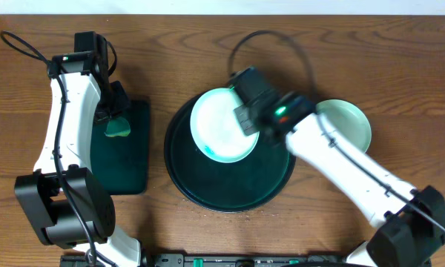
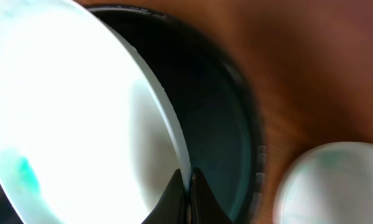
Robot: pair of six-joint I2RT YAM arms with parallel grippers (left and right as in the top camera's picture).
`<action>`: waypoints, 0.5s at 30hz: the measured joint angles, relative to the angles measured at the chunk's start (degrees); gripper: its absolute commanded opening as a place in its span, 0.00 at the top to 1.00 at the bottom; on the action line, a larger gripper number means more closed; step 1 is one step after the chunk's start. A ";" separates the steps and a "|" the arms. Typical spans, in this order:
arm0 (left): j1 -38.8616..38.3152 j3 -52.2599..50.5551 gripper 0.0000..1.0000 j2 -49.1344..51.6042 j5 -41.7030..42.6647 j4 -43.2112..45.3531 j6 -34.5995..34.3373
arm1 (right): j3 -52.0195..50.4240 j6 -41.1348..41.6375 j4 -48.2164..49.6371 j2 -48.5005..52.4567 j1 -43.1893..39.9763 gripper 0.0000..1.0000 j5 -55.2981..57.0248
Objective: Clean dirty plates on tray and stack at the side
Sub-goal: 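Lift the plate with the right gripper and stack it on the pile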
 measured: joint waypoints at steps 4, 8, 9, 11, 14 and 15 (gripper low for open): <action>0.00 -0.02 0.93 0.00 0.00 -0.07 0.00 | 0.00 0.00 -2.86 -0.79 -10.29 0.99 -11.67; 0.00 -0.02 0.93 0.00 0.02 -0.37 0.00 | 0.02 0.04 -8.26 -2.49 -22.27 0.99 -17.09; 0.00 -0.04 0.93 0.00 0.02 -0.44 0.00 | 0.02 0.02 -9.40 -2.75 -24.74 0.99 -17.33; 0.00 -0.04 0.93 0.00 0.02 -0.42 0.00 | -0.02 0.04 -11.54 -2.97 -30.01 0.99 -16.96; 0.00 -0.09 0.93 0.00 0.00 -0.42 0.00 | -1.22 0.04 -12.41 -3.15 -35.54 0.99 -14.73; 0.00 -0.20 0.93 0.00 0.00 -0.39 0.00 | -2.03 0.04 -12.41 -3.19 -36.83 0.99 -14.01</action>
